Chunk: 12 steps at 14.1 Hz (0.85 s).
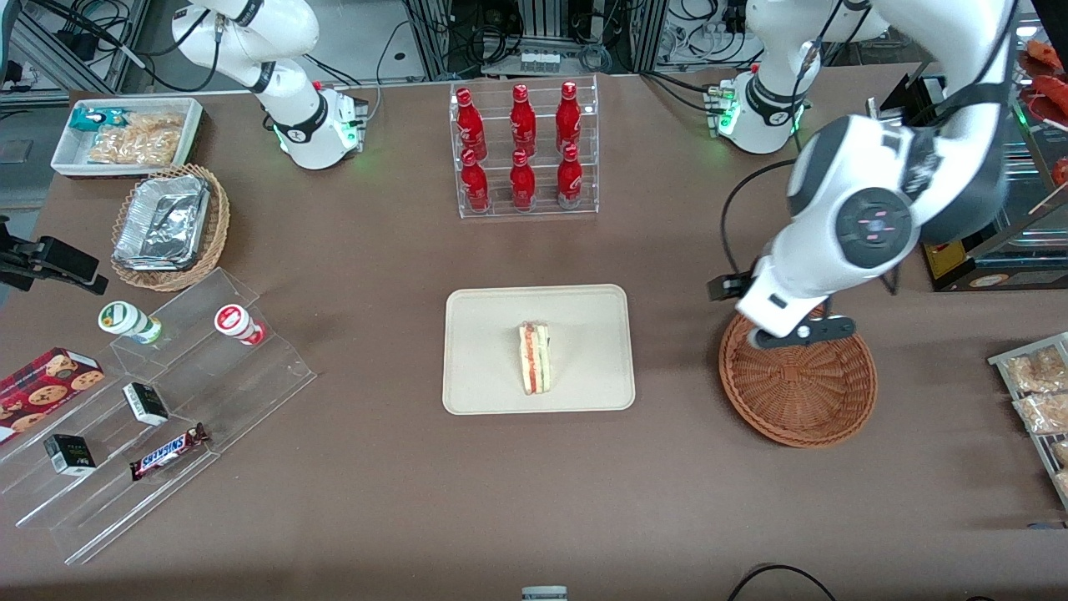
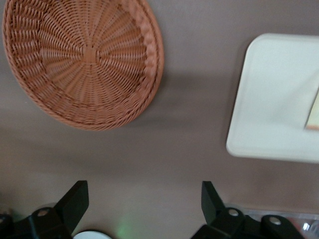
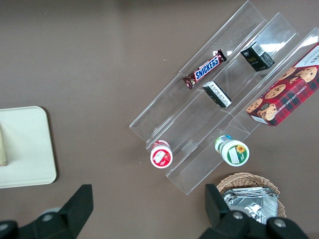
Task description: Place sandwich from basket to tray
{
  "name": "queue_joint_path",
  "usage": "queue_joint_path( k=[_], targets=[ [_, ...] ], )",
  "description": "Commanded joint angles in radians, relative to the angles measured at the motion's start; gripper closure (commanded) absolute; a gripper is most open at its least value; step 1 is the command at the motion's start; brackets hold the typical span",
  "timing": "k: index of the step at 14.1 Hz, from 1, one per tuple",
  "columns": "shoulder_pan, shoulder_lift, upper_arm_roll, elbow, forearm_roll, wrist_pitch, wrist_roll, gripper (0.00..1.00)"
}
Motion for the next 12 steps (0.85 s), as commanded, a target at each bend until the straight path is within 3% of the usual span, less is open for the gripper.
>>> queue_joint_path(
  k=[1,6,12],
  targets=[
    [0.039,-0.102,0.050,-0.048,-0.022,-0.067,0.196,0.00],
    [-0.023,-0.212,0.233,-0.053,0.010,-0.067,0.364,0.00],
    [-0.021,-0.246,0.276,-0.048,0.032,0.007,0.351,0.00]
  ],
)
